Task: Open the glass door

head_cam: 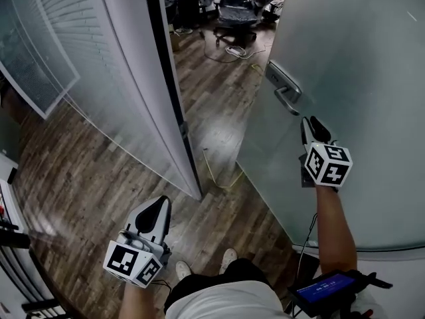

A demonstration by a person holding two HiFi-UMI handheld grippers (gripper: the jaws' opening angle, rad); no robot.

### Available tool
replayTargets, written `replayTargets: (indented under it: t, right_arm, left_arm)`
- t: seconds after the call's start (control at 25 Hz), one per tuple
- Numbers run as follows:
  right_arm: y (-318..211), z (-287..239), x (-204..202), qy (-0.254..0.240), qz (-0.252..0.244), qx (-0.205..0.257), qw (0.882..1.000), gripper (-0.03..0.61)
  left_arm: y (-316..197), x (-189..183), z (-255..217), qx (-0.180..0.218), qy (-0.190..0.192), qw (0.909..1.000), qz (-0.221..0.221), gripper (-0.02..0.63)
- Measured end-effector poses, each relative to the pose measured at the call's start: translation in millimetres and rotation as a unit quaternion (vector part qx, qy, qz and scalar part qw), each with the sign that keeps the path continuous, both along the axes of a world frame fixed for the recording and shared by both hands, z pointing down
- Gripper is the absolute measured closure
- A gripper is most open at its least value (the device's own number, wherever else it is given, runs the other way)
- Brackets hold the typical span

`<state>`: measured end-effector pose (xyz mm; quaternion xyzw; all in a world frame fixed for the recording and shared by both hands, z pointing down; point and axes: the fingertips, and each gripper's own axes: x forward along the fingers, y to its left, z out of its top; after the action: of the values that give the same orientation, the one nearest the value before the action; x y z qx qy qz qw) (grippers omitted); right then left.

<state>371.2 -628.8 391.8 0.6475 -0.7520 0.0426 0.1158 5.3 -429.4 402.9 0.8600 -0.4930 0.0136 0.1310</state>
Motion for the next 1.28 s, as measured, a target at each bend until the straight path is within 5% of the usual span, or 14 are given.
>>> replayTargets:
  t: [0.32, 0.8, 1.28]
  right_arm:
    - [113.4, -30.1, -30.0, -0.031, 0.001, 0.068, 0.997, 0.574]
    - [309.4, -85.0, -151.3, -0.042, 0.018, 0.111, 0.993, 0.576]
    - [353.3, -90.8, -173.7, -0.074, 0.011, 0.14, 0.987, 0.577]
  left_arm:
    - [33.4, 4.8, 2.6, 0.034, -0.001, 0.998, 0.054, 0.62]
    - [124.8, -68.3, -38.9, 0.056, 0.009, 0.9902, 0.128, 0.62]
    - [134.8, -69.2, -49.4, 0.054, 0.027, 0.9897, 0.13, 0.62]
